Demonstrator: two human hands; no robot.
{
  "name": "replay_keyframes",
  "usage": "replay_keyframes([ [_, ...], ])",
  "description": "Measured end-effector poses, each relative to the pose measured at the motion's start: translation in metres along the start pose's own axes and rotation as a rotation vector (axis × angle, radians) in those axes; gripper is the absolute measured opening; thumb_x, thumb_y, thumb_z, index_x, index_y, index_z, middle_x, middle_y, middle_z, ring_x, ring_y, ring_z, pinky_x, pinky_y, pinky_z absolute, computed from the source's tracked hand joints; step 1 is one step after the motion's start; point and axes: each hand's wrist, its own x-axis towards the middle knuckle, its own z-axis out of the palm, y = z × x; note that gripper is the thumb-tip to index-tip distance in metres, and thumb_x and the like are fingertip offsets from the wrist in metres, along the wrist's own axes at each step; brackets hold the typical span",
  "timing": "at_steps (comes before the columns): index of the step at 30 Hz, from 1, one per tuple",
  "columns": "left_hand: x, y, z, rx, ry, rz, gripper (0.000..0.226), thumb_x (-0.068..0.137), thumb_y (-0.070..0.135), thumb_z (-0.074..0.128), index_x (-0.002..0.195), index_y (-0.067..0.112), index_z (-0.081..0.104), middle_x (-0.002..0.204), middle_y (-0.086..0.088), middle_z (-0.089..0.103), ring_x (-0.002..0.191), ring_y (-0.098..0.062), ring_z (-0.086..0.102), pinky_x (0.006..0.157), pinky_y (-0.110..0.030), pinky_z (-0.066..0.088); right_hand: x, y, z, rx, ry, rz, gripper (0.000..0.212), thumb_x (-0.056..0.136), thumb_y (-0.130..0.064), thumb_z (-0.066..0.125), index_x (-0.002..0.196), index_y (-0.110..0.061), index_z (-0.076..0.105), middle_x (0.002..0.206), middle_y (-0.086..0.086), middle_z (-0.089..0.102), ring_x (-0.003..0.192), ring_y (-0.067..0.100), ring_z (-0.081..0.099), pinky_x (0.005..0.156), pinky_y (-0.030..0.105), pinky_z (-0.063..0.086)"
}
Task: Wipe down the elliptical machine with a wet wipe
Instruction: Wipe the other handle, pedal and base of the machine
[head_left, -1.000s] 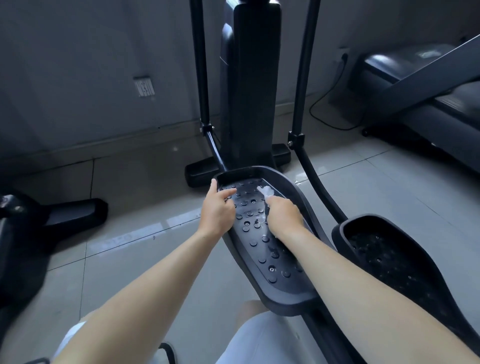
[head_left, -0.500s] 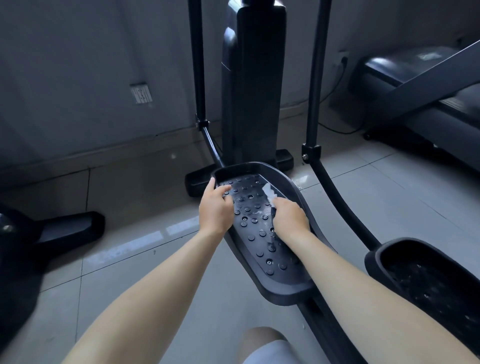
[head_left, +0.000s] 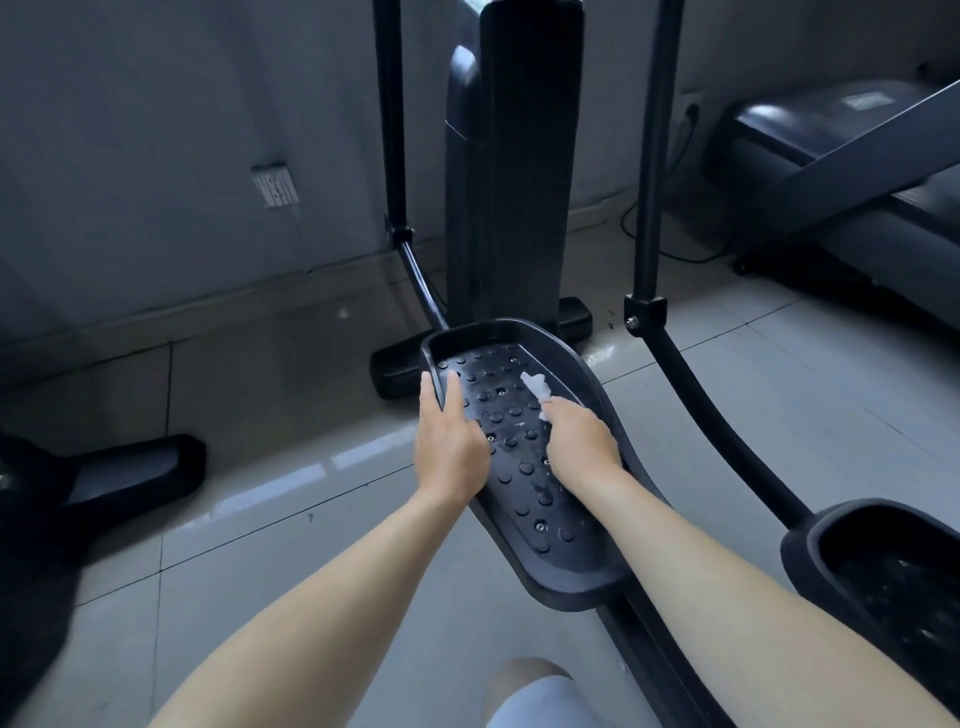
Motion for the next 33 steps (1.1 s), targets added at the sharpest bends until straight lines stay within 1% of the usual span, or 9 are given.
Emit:
replay_keyframes([
  [5,0.011,-0.011,0.005,0.020,-0.001,0.044,0.070,0.096,0.007,0.036,0.162,0.024,0.021,0.170,-0.004,-0.005,0.156,-0.026,0.013,0.114,-0.047,0.037,0.002,-0.021,0.015,0.046,-0.004,-0.051,0.049,0.083,0.004,0.035,0.112,-0.024,0.063,0.109,0.006,0.069,0.099,0.036,0.061,0.080,0.040,0.053],
  [9,0.018,-0.018,0.002,0.027,-0.034,0.085,0.071,0.096,0.009,0.038,0.163,0.023,0.019,0.170,-0.007,-0.008,0.156,-0.028,0.010,0.116,-0.048,0.034,-0.014,-0.037,0.038,0.157,-0.061,-0.168,0.031,0.088,-0.020,0.030,0.099,-0.021,0.059,0.093,-0.003,0.069,0.092,0.031,0.063,0.076,0.043,0.055],
  [14,0.022,-0.024,0.004,0.072,-0.045,0.111,0.071,0.096,0.007,0.038,0.163,0.020,0.018,0.169,-0.010,-0.009,0.153,-0.032,0.015,0.119,-0.042,0.028,0.003,-0.015,0.013,0.045,0.017,0.130,0.030,0.090,0.000,0.030,0.087,-0.026,0.044,0.103,-0.005,0.064,0.083,0.026,0.055,0.055,0.029,0.032],
  [17,0.026,-0.028,0.004,0.092,-0.056,0.144,0.071,0.096,0.005,0.038,0.163,0.017,0.017,0.169,-0.015,-0.011,0.153,-0.035,0.011,0.120,-0.041,0.025,0.001,-0.019,0.018,0.060,0.046,0.165,0.030,0.089,0.003,0.028,0.081,-0.024,0.038,0.083,-0.006,0.052,0.077,0.026,0.043,0.052,0.029,0.028],
  [22,0.027,-0.035,0.005,0.178,-0.106,0.180,0.074,0.095,0.008,0.039,0.163,0.013,0.010,0.167,-0.019,-0.017,0.156,-0.036,-0.006,0.126,-0.045,0.009,-0.014,-0.042,0.053,0.136,0.028,-0.050,0.044,0.093,-0.057,0.024,0.087,-0.038,0.063,0.092,-0.017,0.064,0.089,0.013,0.057,0.082,0.031,0.048],
  [25,0.032,-0.042,0.001,0.429,-0.138,0.315,0.076,0.094,0.015,0.039,0.163,0.013,0.006,0.167,-0.015,-0.022,0.153,-0.032,-0.025,0.125,-0.051,-0.008,-0.009,-0.038,0.059,0.239,0.011,0.113,0.044,0.099,-0.020,0.031,0.130,-0.037,0.056,0.121,-0.011,0.066,0.107,0.021,0.058,0.090,0.040,0.049],
  [27,0.040,-0.044,-0.006,0.594,-0.219,0.375,0.073,0.097,0.023,0.037,0.163,0.014,0.005,0.169,-0.013,-0.018,0.153,-0.030,-0.027,0.123,-0.053,-0.012,-0.001,-0.028,0.061,0.146,0.070,0.197,0.062,0.090,0.004,0.032,0.134,-0.035,0.051,0.127,-0.005,0.064,0.105,0.026,0.054,0.083,0.037,0.046],
  [30,0.050,-0.042,-0.012,0.686,-0.295,0.408,0.070,0.096,0.025,0.037,0.161,0.011,0.015,0.170,-0.011,0.004,0.156,-0.030,-0.016,0.124,-0.053,-0.009,0.006,-0.036,0.071,0.207,0.063,0.203,0.050,0.085,0.006,0.030,0.112,-0.026,0.058,0.112,-0.006,0.065,0.100,0.027,0.054,0.075,0.032,0.043],
  [33,0.055,-0.039,-0.013,0.725,-0.348,0.422,0.056,0.094,0.022,0.035,0.150,0.011,0.037,0.158,-0.009,0.032,0.155,-0.033,0.001,0.124,-0.053,-0.007,0.008,-0.053,0.080,0.354,-0.062,0.131,0.040,0.098,-0.014,0.037,0.121,-0.027,0.067,0.125,-0.005,0.068,0.116,0.023,0.058,0.095,0.032,0.046],
])
